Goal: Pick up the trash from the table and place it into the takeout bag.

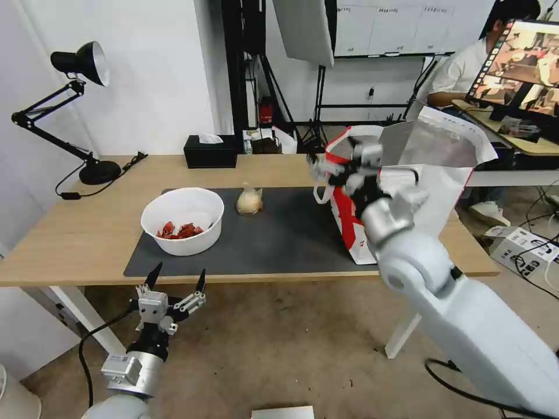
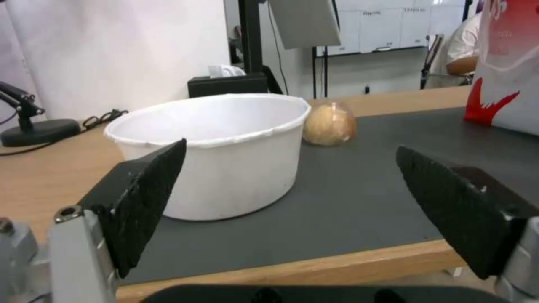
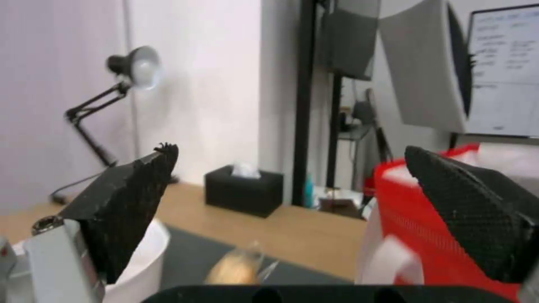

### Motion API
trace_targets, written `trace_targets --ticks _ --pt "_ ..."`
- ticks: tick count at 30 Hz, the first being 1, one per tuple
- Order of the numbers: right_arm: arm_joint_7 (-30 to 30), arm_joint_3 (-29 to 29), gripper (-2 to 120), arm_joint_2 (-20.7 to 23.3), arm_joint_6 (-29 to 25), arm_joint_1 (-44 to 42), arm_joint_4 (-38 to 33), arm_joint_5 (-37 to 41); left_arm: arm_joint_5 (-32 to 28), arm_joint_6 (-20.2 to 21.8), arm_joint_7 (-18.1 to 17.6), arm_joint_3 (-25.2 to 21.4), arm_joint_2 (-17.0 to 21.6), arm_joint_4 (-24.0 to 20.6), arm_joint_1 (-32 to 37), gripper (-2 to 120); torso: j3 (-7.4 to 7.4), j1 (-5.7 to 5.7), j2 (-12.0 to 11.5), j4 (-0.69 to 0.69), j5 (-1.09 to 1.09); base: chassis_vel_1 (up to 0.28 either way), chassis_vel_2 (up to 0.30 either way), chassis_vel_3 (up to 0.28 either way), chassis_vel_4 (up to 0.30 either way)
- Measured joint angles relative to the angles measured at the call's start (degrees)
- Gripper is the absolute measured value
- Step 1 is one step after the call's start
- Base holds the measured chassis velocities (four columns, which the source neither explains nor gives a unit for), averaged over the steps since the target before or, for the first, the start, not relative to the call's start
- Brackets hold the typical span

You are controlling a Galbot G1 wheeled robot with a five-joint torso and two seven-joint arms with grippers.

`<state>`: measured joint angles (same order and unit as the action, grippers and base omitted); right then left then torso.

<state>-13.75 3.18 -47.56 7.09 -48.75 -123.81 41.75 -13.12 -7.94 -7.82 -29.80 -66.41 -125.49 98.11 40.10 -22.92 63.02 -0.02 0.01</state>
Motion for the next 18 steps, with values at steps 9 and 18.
trace_targets --ticks 9,18 --pt "3.0 7.0 100 4.3 -6.0 -19.3 -4.9 -5.4 0.9 0.9 0.0 0.3 -1.0 -0.9 1.9 100 0.00 0.01 0.0 0.01 -0.01 0.000 0.000 0.000 0.000" --pt "6.2 10.4 100 1.0 -16.0 -33.4 0.1 -13.2 2.5 -0.2 0.5 0.1 -2.2 -0.3 3.7 100 0.00 0.01 0.0 0.01 0.00 0.000 0.000 0.000 0.000"
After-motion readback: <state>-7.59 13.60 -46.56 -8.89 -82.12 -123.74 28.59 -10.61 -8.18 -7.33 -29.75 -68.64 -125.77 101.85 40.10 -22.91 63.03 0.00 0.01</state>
